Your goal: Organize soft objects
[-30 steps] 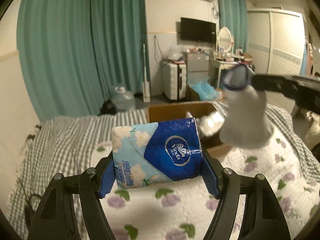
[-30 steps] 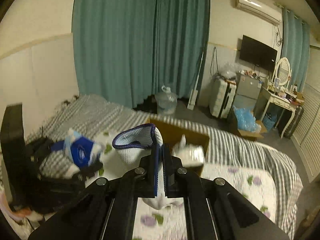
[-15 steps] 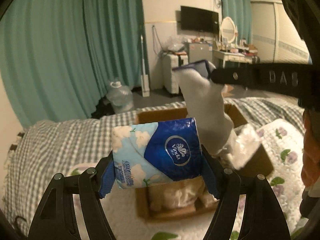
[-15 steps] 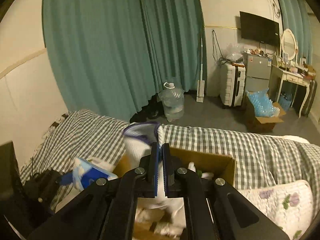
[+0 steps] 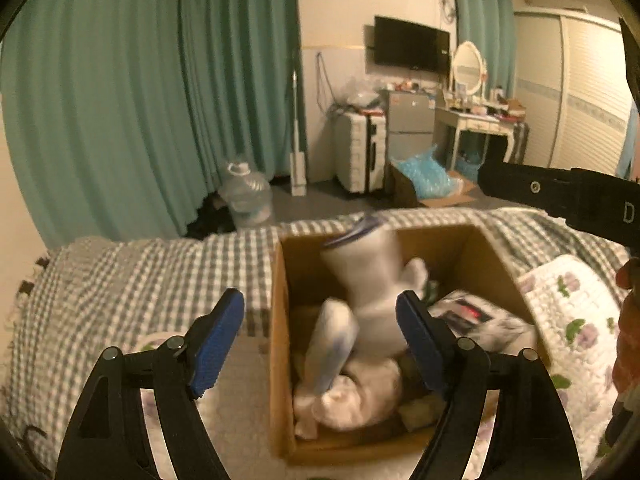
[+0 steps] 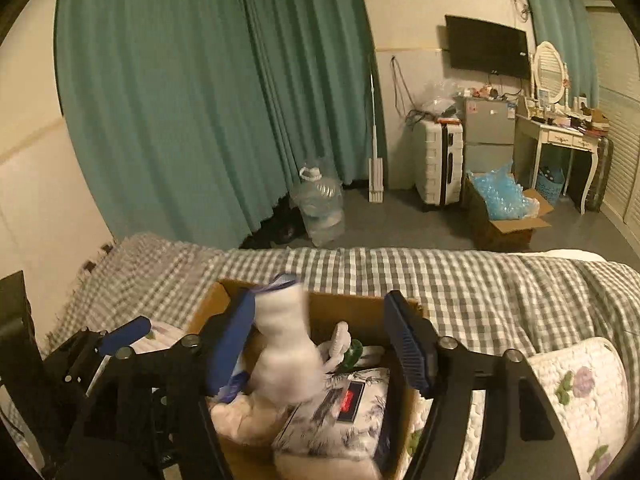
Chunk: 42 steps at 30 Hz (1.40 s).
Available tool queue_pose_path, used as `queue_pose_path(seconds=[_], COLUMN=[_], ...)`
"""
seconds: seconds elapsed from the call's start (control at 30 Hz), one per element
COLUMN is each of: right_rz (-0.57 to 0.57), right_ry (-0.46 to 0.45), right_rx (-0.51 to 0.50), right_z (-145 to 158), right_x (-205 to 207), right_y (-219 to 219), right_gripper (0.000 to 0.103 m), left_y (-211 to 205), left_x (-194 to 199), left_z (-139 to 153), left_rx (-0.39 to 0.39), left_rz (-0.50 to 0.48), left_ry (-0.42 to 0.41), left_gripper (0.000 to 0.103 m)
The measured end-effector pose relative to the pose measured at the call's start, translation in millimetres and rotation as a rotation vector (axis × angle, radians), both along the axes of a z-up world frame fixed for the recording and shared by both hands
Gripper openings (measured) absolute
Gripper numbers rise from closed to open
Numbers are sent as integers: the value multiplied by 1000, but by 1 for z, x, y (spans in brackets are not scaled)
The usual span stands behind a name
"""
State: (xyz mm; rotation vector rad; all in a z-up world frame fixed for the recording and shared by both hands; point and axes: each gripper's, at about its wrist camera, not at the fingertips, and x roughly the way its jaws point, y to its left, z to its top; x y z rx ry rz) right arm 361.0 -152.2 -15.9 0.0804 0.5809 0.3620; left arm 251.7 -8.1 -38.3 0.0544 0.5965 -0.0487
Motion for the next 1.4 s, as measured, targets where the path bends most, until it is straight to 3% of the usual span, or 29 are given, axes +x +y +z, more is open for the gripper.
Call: queue_pose_path(seconds=[0.1,0.2,0.3,0.37,0.43,0.67,0.83,1.03,1.13,1.4], right_rz=[-11,-18,-31,-42,-55,-40,-42,-84,-91,-33], right_ry=[-44,-97,-173,-233,-295,-373,-452,-510,-480,-267], right_rx=[-8,-23,-62,-76,-78,-73,-94,-53,-52,-61], right_z=[34,72,116,141,164,192,184,132,98,4], right_x=[-31,-67,-112,-146,-181,-268,-301,-301,-282,-219], right_y=[-7,-11,-14,-17,-22,-26,-20,-24,-26,-24], right_gripper=[69,81,86,97,101,103,103,103,103,103], left_y=[-4,-2,4,9,12,13,7,12,17,35], left_x=[-27,-58,-99,-130,-160,-236,-250,-238,-224,-181], left_z=[35,74,119,145,166,192,179,131,102,31], left_rx=[19,10,-6,-5,-8,6,15,30,38,5], left_rz=[-10,-11,0,16,23,33,27,41,54,72], left_ry=[-55,-119,-220,-297,-359,-526,-556,-523,-479,-342], left_gripper=[79,80,92,93,96,96,97,97,97,97])
